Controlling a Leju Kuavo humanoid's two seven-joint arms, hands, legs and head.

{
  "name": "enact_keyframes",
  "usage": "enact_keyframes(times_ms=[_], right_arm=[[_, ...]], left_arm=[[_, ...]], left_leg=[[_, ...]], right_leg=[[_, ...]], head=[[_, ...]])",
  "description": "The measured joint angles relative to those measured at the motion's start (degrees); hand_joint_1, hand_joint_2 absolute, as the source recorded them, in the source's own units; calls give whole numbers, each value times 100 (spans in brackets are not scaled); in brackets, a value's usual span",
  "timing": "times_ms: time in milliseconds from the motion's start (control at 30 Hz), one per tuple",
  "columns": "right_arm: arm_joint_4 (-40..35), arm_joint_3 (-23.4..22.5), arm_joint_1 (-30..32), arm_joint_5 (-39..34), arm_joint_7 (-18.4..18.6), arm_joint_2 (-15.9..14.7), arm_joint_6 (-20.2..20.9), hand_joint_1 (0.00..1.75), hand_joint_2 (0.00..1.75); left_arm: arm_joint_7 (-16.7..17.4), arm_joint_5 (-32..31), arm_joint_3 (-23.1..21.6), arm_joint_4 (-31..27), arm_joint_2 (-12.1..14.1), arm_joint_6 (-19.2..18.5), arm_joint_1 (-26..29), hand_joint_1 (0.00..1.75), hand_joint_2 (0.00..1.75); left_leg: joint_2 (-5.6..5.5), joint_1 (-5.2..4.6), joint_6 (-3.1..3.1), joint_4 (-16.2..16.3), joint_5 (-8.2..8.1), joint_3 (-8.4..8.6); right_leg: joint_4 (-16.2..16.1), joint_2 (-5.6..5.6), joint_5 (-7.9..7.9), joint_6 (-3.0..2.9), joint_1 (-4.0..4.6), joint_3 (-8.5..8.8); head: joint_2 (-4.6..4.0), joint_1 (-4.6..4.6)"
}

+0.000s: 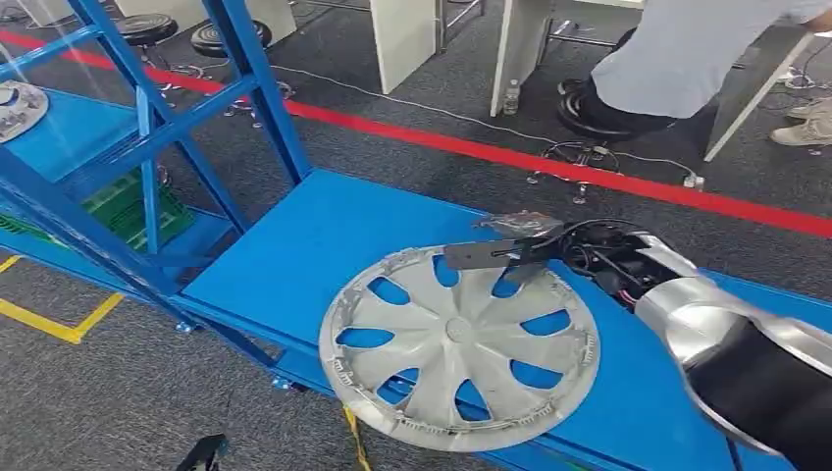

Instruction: Take the parts from the cabinet and place them on the table.

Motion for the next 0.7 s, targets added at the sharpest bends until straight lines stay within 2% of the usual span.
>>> enact_keyframes(times_ms=[700], right_arm=[[-2,22,349,-44,-260,18,118,0,175]], left_arm=[[2,37,-31,0,0,18,-13,0,0]], left_leg=[[-1,0,0,-2,0,1]], right_leg=[[0,-1,0,0,0,3]], head=[[0,0]])
